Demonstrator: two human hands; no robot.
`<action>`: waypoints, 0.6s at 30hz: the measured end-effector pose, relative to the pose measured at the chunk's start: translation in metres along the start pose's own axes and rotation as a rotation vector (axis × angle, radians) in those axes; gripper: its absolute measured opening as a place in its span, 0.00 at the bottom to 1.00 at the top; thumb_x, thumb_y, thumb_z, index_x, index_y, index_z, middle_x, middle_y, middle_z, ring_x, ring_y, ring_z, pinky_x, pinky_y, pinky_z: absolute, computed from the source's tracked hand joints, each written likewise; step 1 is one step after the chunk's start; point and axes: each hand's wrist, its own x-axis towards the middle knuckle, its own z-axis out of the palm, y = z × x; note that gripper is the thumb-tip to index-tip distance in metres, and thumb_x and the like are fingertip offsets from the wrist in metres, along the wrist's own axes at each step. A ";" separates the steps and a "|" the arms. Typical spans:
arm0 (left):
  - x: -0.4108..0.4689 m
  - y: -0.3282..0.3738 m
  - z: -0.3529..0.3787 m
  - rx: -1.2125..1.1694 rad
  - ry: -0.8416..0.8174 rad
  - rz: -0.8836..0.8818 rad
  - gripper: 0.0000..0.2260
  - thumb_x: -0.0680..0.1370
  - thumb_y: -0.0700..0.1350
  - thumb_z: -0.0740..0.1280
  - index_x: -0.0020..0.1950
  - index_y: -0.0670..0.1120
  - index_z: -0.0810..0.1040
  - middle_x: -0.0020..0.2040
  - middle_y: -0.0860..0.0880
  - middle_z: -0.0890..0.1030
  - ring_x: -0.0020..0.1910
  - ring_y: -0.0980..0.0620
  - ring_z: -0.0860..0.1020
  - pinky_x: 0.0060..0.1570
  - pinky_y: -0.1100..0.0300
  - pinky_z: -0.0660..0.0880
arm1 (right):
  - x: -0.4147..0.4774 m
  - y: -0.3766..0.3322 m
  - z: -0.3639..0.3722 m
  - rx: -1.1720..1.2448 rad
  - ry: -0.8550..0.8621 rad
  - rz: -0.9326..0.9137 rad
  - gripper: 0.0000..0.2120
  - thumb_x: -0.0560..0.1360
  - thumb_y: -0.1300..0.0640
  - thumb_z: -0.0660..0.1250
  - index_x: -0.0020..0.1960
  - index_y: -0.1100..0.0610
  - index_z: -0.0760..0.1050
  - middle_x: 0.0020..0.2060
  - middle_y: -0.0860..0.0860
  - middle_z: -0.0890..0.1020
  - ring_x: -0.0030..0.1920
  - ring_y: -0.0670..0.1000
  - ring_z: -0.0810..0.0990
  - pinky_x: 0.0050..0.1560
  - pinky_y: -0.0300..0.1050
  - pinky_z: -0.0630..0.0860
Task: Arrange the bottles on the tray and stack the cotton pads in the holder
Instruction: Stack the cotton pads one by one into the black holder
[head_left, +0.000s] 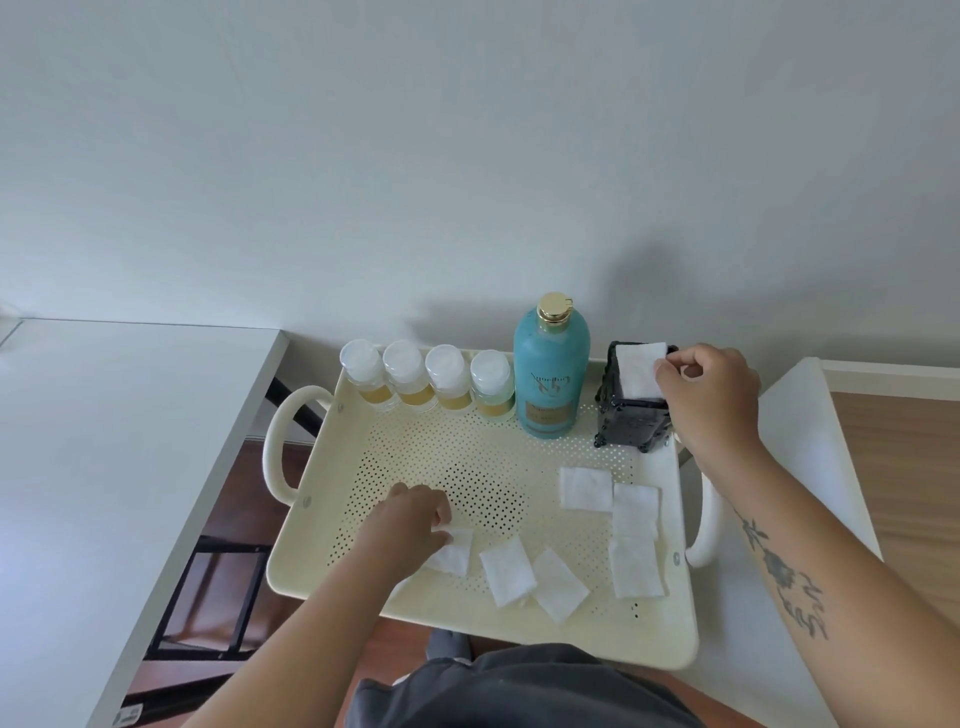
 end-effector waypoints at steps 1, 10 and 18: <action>0.000 0.000 0.001 0.000 -0.003 0.002 0.07 0.74 0.50 0.72 0.51 0.54 0.78 0.46 0.58 0.77 0.50 0.54 0.69 0.44 0.59 0.67 | 0.001 0.000 0.000 -0.009 -0.003 -0.001 0.06 0.74 0.54 0.66 0.43 0.55 0.80 0.45 0.57 0.78 0.52 0.62 0.74 0.48 0.51 0.74; -0.003 -0.002 0.002 -0.080 0.039 0.049 0.02 0.76 0.50 0.68 0.48 0.54 0.77 0.44 0.59 0.77 0.49 0.54 0.71 0.43 0.60 0.69 | -0.012 0.001 -0.002 -0.200 0.087 -0.263 0.07 0.75 0.58 0.67 0.52 0.58 0.78 0.50 0.57 0.78 0.52 0.63 0.72 0.48 0.55 0.72; 0.000 0.016 -0.015 -0.559 0.153 -0.037 0.03 0.75 0.46 0.71 0.45 0.52 0.78 0.41 0.54 0.80 0.40 0.57 0.76 0.42 0.66 0.72 | -0.026 0.009 0.003 -0.486 -0.027 -0.523 0.20 0.78 0.47 0.57 0.41 0.58 0.81 0.42 0.52 0.85 0.60 0.63 0.75 0.55 0.55 0.71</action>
